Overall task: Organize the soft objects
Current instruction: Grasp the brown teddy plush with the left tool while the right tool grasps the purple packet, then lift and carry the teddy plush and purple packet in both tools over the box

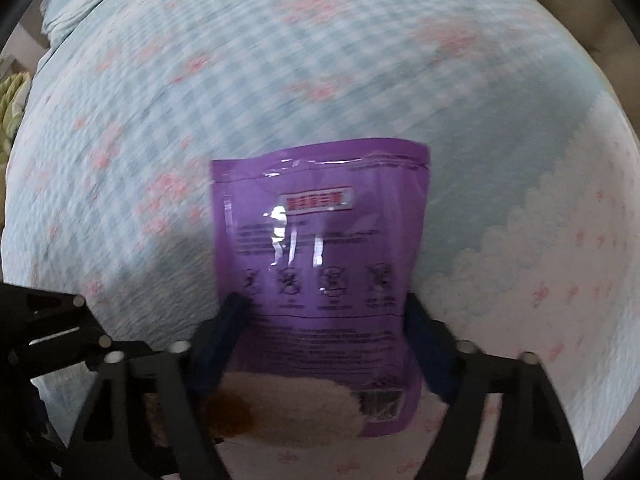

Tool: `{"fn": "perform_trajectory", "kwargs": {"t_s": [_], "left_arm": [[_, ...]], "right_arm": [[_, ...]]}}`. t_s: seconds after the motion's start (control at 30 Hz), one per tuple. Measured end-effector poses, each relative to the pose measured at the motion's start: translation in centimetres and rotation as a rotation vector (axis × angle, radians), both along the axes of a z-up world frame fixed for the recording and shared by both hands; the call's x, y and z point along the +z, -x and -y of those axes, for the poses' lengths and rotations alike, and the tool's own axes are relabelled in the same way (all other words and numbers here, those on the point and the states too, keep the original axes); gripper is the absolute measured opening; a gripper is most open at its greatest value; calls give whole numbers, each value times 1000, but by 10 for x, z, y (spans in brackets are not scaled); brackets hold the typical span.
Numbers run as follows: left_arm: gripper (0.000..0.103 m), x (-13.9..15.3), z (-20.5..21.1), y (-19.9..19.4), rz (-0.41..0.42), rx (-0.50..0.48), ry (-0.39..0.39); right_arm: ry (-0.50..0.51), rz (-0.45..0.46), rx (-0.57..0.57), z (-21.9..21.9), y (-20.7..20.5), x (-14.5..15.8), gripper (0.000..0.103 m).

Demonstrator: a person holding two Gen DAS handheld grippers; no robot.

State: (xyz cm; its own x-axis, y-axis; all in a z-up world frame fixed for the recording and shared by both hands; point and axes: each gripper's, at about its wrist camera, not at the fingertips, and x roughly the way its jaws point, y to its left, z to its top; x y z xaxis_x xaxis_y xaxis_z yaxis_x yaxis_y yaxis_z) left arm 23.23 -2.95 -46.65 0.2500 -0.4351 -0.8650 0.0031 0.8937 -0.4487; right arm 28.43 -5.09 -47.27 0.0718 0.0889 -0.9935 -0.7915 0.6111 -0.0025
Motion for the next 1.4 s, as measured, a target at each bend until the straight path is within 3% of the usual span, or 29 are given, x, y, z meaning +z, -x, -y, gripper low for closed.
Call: {"fn": "perform_trajectory", "kwargs": {"t_s": [0.1,0.2,0.53,0.8,1.1,1.4], "left_arm": [[37,3,-4,3,-3,12,-4],[37,6,-17,8,4,20,-14],[36,22,-51,50,33,69,-44],[35,53,-97,83,82,150,-59],[35,133,-114,84,208,168,-98],[36,240,-83,84,343,120,-117]], "right_arm": [[-12,9,-39,2,-3,5,56],[-44,12,-78,12,-13,18,30],[-86,-7,-178,15,-13,26,23],[-131,46,-237,21,10,66,21],[-242,129,-348,49,49,158,21],[-367,252,-500,86,101,267,21]]}}
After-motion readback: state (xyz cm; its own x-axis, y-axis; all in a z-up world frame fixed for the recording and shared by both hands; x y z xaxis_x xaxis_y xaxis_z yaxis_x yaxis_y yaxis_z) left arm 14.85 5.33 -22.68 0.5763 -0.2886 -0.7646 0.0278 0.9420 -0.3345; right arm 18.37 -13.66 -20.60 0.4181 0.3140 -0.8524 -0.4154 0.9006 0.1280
